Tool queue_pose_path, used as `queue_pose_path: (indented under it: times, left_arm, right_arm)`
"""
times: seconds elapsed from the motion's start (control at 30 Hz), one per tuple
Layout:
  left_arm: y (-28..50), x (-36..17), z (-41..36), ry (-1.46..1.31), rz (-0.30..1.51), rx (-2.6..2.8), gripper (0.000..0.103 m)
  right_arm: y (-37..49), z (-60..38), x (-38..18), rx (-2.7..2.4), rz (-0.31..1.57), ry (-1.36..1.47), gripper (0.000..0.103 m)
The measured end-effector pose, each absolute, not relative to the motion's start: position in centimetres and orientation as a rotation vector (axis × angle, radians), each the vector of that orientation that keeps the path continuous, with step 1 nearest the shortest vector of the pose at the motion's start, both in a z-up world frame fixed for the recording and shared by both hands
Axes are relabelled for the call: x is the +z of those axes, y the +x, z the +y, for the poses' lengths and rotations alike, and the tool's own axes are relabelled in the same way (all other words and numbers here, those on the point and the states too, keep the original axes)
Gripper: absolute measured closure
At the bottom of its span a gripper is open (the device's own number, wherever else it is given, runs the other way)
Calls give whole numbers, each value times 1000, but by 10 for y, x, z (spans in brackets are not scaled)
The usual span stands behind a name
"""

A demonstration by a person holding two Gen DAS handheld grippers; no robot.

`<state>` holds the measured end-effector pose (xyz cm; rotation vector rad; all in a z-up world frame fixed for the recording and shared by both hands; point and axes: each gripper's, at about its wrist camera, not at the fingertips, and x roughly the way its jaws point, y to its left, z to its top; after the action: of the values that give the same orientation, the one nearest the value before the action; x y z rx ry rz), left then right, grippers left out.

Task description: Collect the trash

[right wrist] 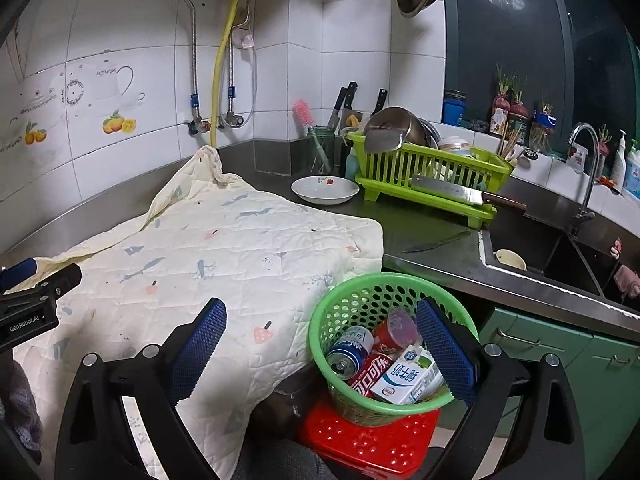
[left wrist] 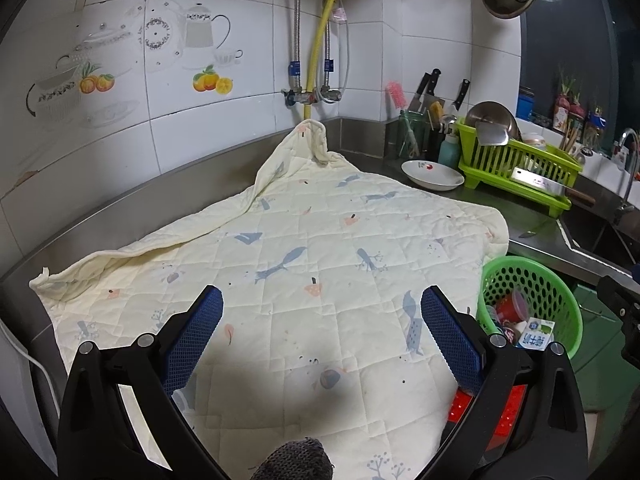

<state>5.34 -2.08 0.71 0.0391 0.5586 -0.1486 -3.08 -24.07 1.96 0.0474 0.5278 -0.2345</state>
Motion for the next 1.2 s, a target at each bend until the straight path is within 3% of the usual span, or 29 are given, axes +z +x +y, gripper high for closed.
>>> queue_pose_path:
  times: [1.2]
  left_arm:
    - [54,2,-25,35,585,-161,5]
  right_arm:
    - [-27,-236,13,-219,537,48,10]
